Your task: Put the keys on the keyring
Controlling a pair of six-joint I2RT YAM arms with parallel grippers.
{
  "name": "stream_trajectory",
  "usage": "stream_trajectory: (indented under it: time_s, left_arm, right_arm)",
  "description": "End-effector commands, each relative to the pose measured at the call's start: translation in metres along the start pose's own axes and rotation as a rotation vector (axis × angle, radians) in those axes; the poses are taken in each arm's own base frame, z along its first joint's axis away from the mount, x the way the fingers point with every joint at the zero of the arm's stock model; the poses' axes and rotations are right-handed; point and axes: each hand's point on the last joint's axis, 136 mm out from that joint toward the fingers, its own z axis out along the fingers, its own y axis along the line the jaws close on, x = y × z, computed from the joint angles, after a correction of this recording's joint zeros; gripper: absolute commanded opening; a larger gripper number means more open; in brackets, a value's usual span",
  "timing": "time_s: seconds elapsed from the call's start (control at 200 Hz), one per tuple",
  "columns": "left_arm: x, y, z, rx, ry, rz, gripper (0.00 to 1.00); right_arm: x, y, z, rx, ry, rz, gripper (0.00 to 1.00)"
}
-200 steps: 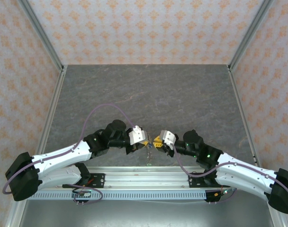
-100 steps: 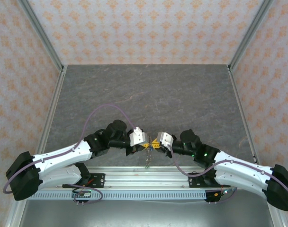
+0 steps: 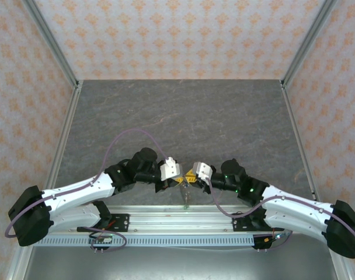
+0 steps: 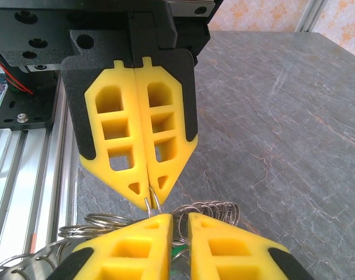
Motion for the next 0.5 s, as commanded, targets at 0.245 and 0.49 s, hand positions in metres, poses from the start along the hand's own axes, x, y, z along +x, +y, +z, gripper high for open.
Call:
stream_trajectory:
  time_s: [0.245, 0.49]
  left_arm:
    - [-0.0293, 0.0008, -0.0069, -0.009, -0.072, 0.063, 0.0]
    - [-0.0317, 0.0009, -0.0048, -0.001, -0.077, 0.061, 0.0]
  right_arm:
    - [0.0039, 0.0035, -0.0106, 0.002, 0.008, -0.036, 0.18]
    - [0.0, 0.0083, -0.0068, -0.033, -0.016, -0.033, 0.19]
